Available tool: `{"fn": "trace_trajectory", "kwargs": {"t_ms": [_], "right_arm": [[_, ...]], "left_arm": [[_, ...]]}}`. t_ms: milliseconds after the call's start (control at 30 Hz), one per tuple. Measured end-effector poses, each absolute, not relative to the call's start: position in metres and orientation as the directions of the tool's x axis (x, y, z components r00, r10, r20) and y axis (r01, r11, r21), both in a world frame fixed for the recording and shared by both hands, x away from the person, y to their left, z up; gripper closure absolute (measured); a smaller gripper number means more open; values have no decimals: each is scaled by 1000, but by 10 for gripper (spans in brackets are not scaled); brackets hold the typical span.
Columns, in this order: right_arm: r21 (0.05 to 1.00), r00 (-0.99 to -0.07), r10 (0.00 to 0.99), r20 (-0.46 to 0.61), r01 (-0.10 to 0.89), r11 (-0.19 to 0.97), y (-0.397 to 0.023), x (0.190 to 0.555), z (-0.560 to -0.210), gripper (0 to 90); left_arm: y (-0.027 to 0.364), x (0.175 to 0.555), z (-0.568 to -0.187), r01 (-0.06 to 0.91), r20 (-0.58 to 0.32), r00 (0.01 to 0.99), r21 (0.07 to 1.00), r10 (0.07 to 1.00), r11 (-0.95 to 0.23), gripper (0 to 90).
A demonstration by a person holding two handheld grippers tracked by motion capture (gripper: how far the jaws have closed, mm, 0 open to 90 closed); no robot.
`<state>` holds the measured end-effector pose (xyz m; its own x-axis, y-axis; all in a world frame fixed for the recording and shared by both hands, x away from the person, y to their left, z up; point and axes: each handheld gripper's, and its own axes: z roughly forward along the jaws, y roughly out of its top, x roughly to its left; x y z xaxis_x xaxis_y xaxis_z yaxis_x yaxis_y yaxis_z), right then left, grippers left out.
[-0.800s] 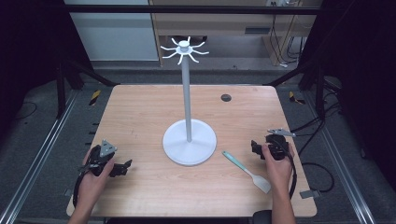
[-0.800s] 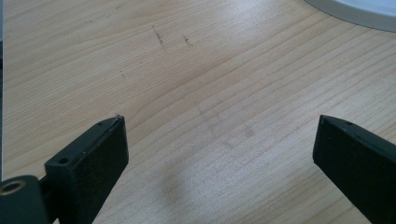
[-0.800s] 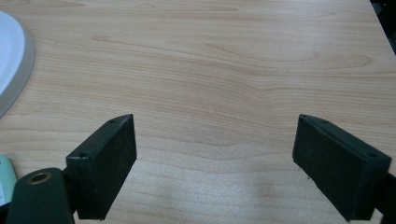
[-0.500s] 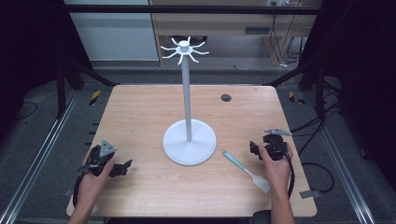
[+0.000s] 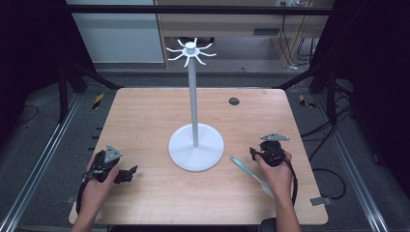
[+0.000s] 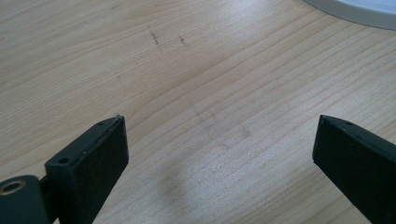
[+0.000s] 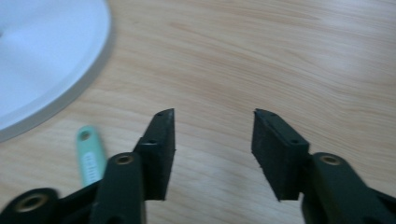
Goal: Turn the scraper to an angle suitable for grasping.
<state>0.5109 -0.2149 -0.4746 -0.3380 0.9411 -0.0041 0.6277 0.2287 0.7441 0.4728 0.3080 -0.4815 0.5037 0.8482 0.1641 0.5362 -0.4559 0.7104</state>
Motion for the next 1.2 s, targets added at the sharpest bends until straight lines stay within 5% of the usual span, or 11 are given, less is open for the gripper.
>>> {"fn": "trace_trajectory", "kwargs": {"t_ms": [333,1200], "right_arm": [[696,-481,877,-9,626,351,-180,510,-479,887],[633,-557,830,30,653,416,-166,511,-487,900]], "left_arm": [[307,473,-481,533,167,507,711,846,-459,33],[306,473,-482,532,169,511,708,843,-464,33]]}}
